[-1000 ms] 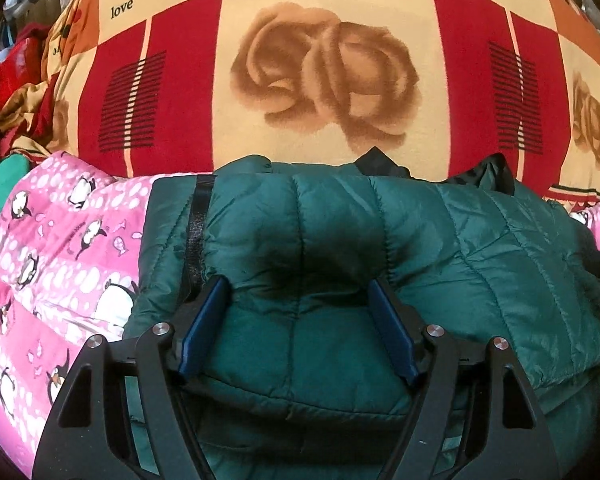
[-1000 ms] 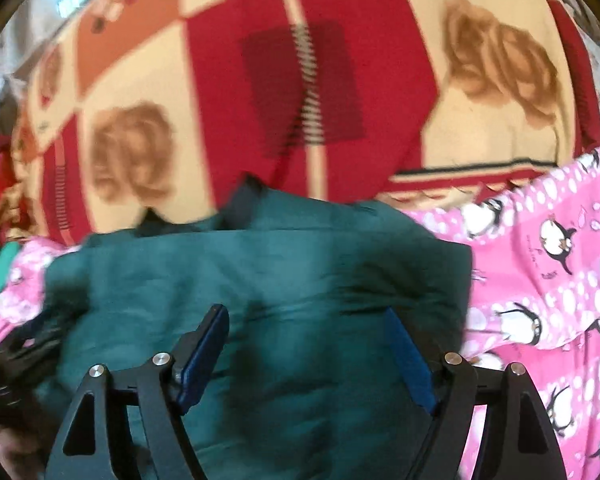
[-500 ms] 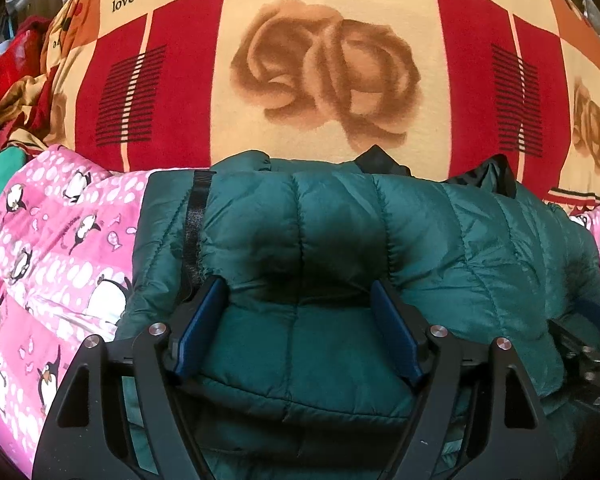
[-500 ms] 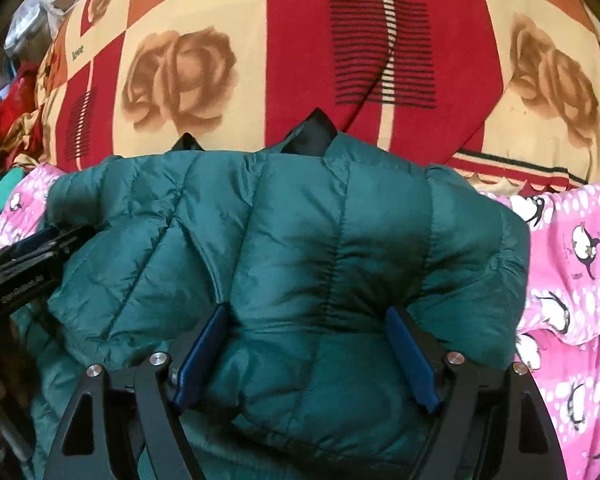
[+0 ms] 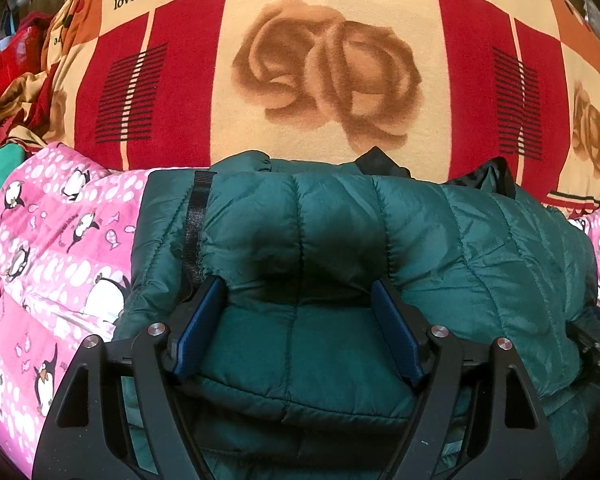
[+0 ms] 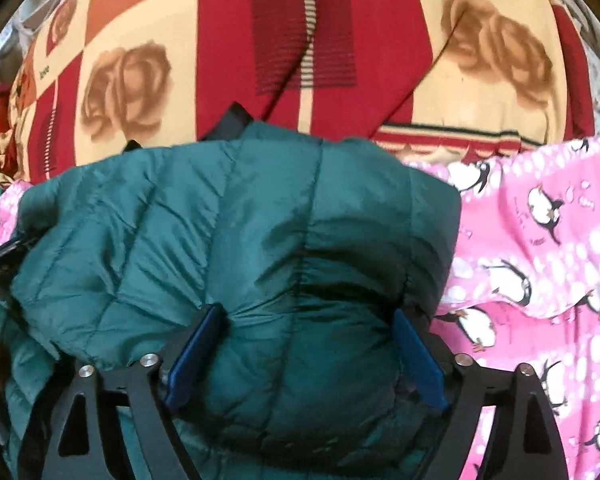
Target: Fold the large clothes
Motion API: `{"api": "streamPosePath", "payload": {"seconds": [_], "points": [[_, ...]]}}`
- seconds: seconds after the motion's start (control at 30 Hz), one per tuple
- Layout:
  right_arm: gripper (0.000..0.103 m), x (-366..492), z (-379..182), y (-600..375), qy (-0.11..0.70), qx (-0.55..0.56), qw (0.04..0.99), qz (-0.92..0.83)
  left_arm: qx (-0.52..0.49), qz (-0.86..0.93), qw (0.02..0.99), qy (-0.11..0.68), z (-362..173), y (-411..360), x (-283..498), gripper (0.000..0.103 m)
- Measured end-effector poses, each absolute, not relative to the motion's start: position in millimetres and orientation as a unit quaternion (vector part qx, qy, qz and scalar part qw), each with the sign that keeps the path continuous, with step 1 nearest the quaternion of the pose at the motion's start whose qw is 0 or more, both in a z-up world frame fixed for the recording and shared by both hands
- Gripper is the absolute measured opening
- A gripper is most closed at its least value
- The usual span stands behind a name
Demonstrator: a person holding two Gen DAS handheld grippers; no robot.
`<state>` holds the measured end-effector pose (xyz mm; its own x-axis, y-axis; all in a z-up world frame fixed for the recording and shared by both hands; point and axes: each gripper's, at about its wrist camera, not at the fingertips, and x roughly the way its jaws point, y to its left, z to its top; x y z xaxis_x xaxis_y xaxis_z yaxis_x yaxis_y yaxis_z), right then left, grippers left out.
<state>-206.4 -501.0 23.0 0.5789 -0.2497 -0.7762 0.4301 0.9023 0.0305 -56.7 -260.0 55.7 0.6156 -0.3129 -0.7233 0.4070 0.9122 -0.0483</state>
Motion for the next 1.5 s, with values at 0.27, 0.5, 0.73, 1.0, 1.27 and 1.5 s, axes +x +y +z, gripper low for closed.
{"api": "streamPosePath", "payload": {"seconds": [0.27, 0.5, 0.73, 1.0, 1.27, 1.5], "points": [[0.088, -220.4, 44.1, -498.8, 0.398, 0.113, 0.887, -0.205, 0.069, -0.207, 0.896, 0.387, 64.8, -256.8, -62.5, 0.077], [0.088, -236.1, 63.5, -491.8, 0.378, 0.109, 0.895, -0.208, 0.052, -0.211, 0.897, 0.385, 84.7, -241.3, -74.5, 0.077], [0.088, -238.6, 72.2, -481.5, 0.387, 0.096, 0.89, -0.221, 0.009, -0.212, 0.889, 0.406, 92.8, -216.9, -82.0, 0.077], [0.088, -251.6, 73.0, -471.5, 0.395, 0.086, 0.887, -0.223, 0.013, -0.214, 0.88, 0.423, 89.7, -190.4, -104.9, 0.077], [0.088, -275.4, 66.4, -465.0, 0.413, 0.097, 0.878, -0.221, 0.017, -0.209, 0.876, 0.434, 81.9, -152.9, -127.5, 0.077], [0.088, -301.5, 66.5, -455.4, 0.417, 0.099, 0.877, -0.218, 0.028, -0.209, 0.87, 0.446, 72.8, -132.2, -149.0, 0.077]]}}
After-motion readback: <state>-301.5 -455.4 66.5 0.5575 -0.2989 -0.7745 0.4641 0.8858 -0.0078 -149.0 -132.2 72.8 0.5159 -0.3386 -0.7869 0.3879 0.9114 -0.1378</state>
